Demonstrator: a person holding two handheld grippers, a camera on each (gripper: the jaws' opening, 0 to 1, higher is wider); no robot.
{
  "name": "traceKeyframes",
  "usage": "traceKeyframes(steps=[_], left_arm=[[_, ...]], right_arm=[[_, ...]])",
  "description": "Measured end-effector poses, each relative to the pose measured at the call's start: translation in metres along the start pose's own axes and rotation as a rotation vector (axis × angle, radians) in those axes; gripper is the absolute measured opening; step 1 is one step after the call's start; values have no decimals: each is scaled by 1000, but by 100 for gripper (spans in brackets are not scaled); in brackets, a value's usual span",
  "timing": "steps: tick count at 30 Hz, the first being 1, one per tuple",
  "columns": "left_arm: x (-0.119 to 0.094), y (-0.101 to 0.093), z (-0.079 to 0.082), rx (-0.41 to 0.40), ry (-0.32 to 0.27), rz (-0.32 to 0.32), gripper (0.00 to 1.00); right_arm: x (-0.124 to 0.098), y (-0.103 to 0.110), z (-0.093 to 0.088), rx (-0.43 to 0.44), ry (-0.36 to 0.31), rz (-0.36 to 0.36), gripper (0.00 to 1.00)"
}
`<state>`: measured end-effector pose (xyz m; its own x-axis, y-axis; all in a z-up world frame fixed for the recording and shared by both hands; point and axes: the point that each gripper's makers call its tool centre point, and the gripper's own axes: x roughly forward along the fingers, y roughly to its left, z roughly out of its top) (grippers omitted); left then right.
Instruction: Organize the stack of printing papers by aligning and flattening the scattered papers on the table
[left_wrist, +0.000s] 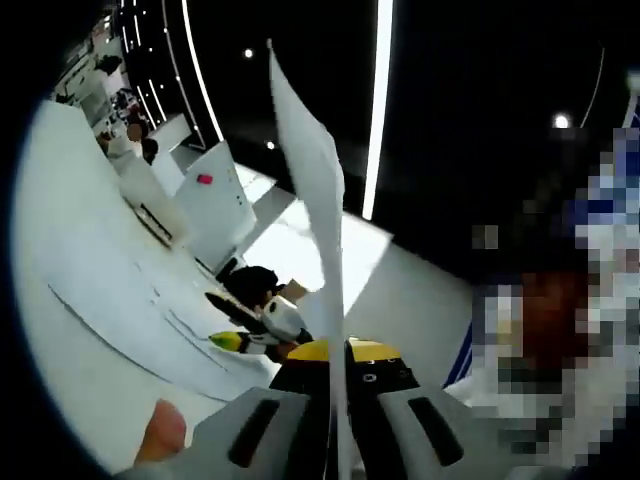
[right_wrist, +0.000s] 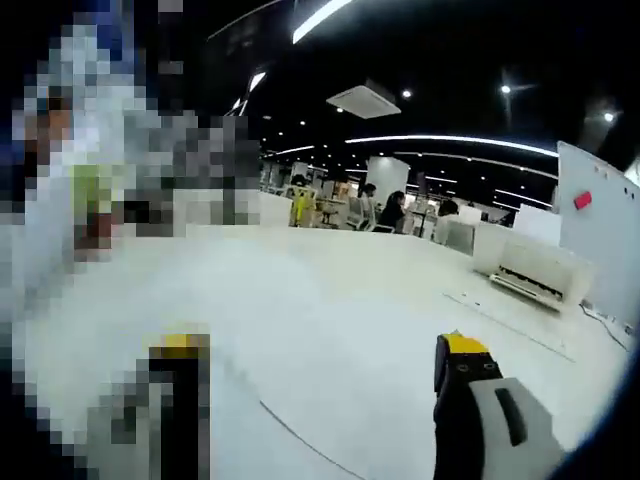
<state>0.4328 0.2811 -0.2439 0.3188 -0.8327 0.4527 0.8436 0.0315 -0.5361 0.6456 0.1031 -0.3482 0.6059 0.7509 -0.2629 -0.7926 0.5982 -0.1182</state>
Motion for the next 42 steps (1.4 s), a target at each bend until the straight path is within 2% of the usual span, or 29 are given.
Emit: traceKeyframes(steps=[2,5,8,12,13,14,17,19,21,22,26,28,31,33,34,35,37,39,42], left_arm=[[-1,0,4,0,-16,-6,6],[-2,2,7,-7,-30,-11,6],[-4,5,12,-7,-31,-13,6],[-6,7,14,-4,-32,-18,6],[-5,7,14,-6,-32,-19,6],[-5,8,14,-9,-32,-19,6],[-3,6,10,-9,-31,-16,6],[-3,7,10,-10,-31,-10,6],[-1,7,8,-11,-26,-7,6],[0,8,7,-12,-21,0,6],[1,8,3,-9,-13,12,6],[2,7,1,-8,-13,12,6],[1,7,2,-11,-17,14,6],[1,6,2,-11,-20,8,6],[1,5,3,-11,-22,6,6],[1,5,3,-11,-23,6,6],[0,6,4,-14,-24,10,6],[0,7,5,-12,-24,10,6],[-2,8,6,-10,-23,12,6]], right_arm=[[7,1,-1,59,5,21,90],[18,-7,-4,75,26,16,90],[23,-7,-6,123,27,40,90],[26,3,-15,100,42,83,90],[25,5,-18,118,54,87,90],[26,-1,-16,106,37,71,90],[25,2,-19,117,42,75,88],[24,3,-16,114,31,86,80],[24,0,-14,122,24,88,60],[24,-1,-13,103,21,84,54],[25,4,-10,96,7,93,48],[23,17,-10,98,17,144,53],[16,44,-3,125,-12,264,75],[13,52,-2,123,-24,291,85],[13,52,-4,92,-20,295,84],[14,46,-12,-17,18,267,76],[19,45,0,36,-19,270,69],[14,41,4,36,-23,265,63],[13,46,-6,39,-23,260,51]])
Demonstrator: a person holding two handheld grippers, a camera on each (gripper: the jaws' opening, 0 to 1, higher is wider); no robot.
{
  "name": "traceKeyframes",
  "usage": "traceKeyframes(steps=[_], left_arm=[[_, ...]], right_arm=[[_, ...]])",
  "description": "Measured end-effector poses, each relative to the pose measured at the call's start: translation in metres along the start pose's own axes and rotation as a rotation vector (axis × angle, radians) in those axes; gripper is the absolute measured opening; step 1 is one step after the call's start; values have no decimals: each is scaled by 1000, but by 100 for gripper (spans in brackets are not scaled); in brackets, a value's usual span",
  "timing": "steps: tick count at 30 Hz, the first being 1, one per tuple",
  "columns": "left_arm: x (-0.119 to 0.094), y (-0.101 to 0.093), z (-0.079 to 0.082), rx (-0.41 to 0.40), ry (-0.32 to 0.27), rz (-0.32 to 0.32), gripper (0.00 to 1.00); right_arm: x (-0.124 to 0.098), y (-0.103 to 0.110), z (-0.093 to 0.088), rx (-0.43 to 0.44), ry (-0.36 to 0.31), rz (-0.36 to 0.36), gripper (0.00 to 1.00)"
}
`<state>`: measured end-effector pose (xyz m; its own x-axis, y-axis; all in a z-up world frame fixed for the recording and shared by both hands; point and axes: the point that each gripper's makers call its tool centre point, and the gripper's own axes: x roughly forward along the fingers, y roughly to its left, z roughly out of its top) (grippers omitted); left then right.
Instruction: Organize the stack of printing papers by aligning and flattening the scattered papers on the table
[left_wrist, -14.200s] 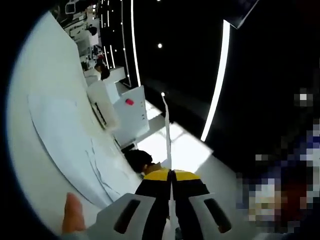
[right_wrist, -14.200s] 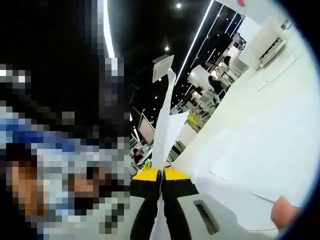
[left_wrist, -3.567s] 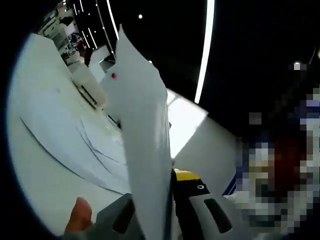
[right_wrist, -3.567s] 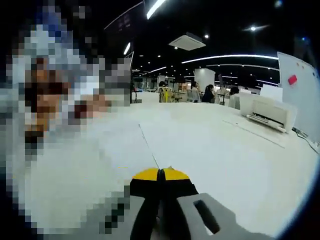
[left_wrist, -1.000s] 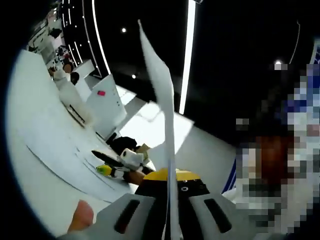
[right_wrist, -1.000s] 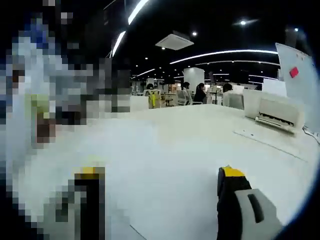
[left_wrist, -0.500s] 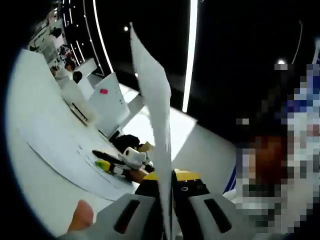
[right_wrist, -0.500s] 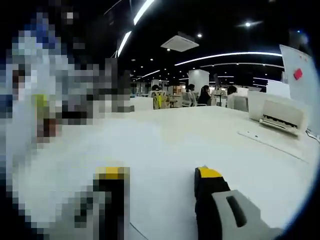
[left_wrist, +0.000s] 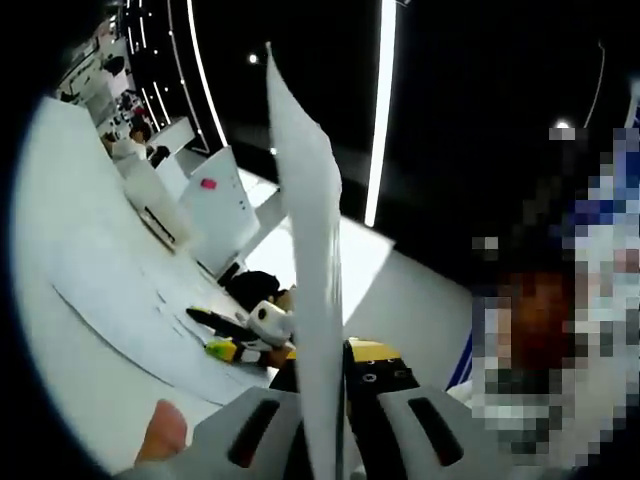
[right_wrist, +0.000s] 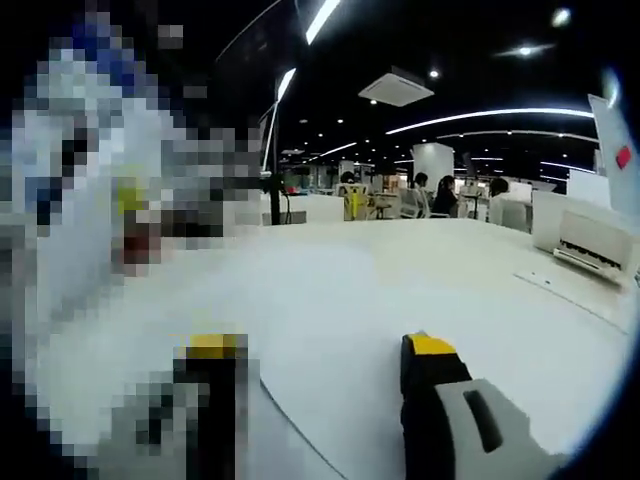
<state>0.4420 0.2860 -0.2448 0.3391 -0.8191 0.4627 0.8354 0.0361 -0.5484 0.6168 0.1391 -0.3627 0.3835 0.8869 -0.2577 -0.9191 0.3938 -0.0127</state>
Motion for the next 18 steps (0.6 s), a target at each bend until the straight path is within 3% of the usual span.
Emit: traceKeyframes(steps=[10,18], left_arm=[[-1,3,2,-5,-3,9,6],[0,2,-1,-10,-4,14,6]], right_arm=[[-2,-3,-3,23,20,-7,17],[-1,-5,-4,22,39,-7,12]])
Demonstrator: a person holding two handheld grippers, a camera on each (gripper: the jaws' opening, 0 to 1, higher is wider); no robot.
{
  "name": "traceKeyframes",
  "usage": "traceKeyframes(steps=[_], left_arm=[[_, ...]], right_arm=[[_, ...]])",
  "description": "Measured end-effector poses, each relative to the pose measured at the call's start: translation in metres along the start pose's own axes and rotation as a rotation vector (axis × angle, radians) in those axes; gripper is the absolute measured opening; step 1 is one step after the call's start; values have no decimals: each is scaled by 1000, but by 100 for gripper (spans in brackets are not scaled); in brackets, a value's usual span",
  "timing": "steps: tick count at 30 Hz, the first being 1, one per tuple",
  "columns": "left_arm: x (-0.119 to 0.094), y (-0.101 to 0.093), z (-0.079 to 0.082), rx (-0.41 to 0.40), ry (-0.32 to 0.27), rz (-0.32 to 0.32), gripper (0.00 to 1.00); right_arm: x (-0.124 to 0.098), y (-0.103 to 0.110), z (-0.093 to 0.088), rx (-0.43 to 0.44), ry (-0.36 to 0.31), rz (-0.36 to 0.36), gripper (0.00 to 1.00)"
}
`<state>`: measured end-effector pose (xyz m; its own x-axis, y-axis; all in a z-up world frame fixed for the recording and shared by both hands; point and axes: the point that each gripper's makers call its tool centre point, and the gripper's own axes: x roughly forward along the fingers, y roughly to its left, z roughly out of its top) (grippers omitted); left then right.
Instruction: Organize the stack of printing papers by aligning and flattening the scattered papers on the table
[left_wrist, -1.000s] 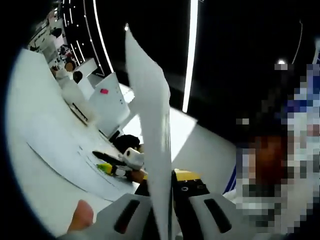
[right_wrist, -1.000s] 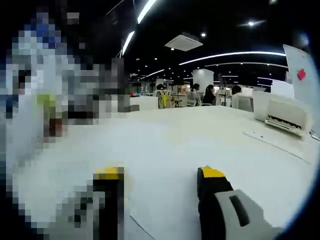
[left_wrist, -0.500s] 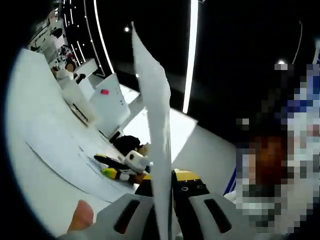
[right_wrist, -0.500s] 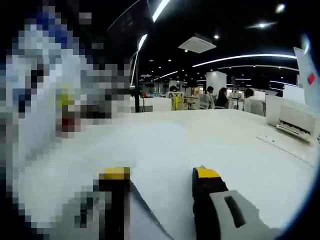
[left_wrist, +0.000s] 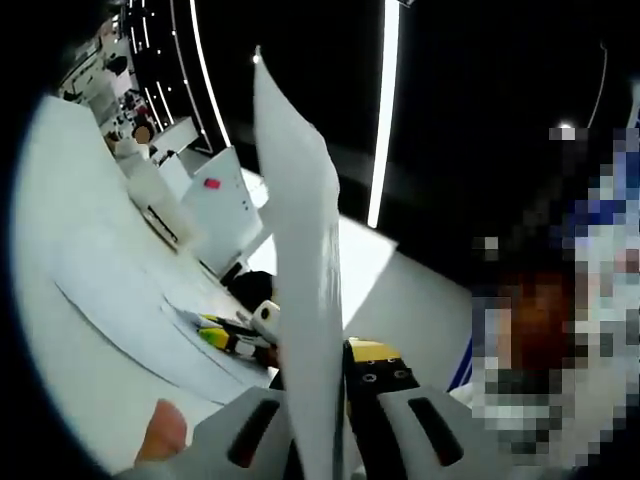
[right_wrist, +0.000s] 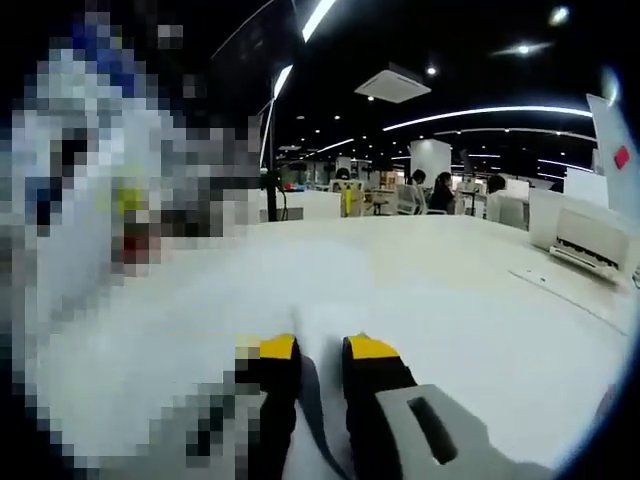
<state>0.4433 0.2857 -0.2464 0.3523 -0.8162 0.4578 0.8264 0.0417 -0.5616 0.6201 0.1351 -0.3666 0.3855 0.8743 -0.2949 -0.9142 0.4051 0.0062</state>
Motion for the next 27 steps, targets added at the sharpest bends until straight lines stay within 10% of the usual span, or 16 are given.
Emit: traceKeyframes(steps=[13,27], left_arm=[[1,-1,-3,-8,-4,11,6],[4,7,-2,-13,-15,54,6]], right_arm=[[-4,-7,2,-51,46,-65,0],[-97,-10,128,166,-224,-178,0]])
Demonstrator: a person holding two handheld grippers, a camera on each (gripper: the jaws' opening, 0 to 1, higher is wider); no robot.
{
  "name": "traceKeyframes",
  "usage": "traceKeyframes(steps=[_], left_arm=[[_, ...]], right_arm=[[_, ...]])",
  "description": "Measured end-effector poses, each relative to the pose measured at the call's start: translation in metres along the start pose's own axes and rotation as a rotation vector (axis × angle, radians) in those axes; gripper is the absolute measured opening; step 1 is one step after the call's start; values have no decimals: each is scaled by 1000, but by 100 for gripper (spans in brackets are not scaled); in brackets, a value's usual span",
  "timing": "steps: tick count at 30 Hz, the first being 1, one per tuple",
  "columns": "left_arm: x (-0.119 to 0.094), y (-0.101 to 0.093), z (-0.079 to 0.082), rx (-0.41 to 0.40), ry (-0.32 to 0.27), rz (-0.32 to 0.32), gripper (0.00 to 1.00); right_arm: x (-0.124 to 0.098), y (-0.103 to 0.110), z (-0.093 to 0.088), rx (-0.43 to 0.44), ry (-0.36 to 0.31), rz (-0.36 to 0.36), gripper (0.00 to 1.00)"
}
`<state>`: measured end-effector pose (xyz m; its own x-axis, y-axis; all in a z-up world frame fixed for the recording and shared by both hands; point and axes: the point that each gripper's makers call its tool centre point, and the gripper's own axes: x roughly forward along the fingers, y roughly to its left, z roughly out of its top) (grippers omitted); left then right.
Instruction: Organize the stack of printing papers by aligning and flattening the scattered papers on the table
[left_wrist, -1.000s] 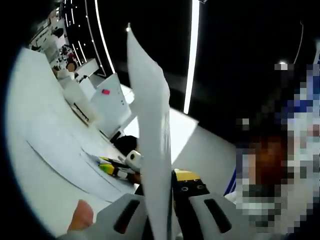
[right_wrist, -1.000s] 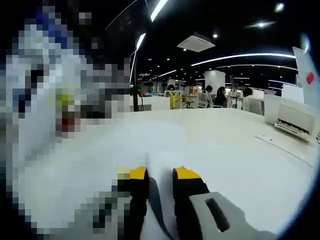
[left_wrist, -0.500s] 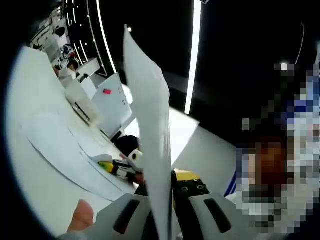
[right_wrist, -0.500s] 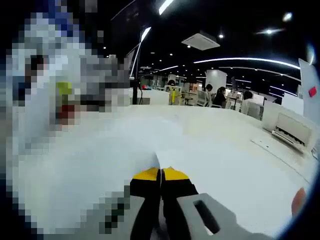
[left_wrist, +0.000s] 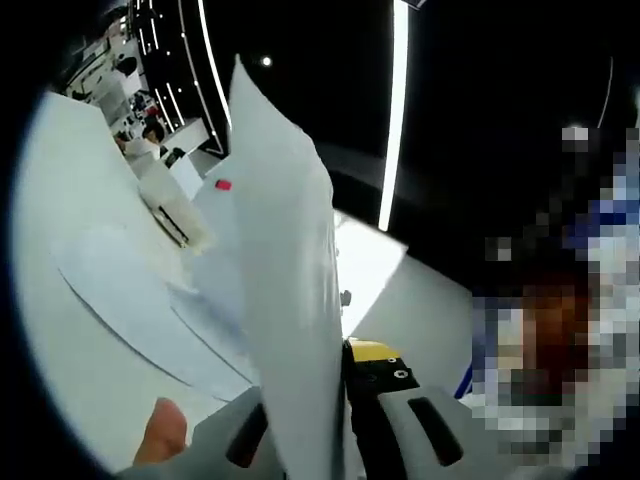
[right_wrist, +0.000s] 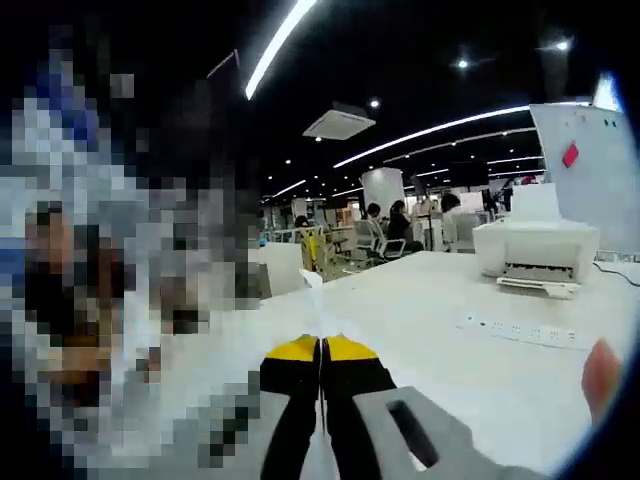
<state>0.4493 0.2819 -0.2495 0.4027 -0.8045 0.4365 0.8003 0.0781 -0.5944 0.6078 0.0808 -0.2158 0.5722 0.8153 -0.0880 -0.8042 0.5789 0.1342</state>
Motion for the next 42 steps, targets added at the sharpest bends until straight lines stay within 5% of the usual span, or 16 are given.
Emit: traceKeyframes(steps=[5,12,22,32,38,42], left_arm=[[4,8,3,-2,-12,22,6],[13,20,2,1,-9,55,6],[13,28,10,-5,-39,71,6],[9,38,17,-13,-74,112,6],[8,40,21,-17,-95,122,6],[7,42,24,-15,-103,122,6]], right_arm=[[-37,27,62,-28,-102,-1,0],[-74,80,124,-104,-178,45,0],[-102,148,160,-150,-234,140,0],[-113,214,179,-8,-225,337,0],[-114,253,176,112,-172,448,0],[-110,254,176,128,-169,447,0]])
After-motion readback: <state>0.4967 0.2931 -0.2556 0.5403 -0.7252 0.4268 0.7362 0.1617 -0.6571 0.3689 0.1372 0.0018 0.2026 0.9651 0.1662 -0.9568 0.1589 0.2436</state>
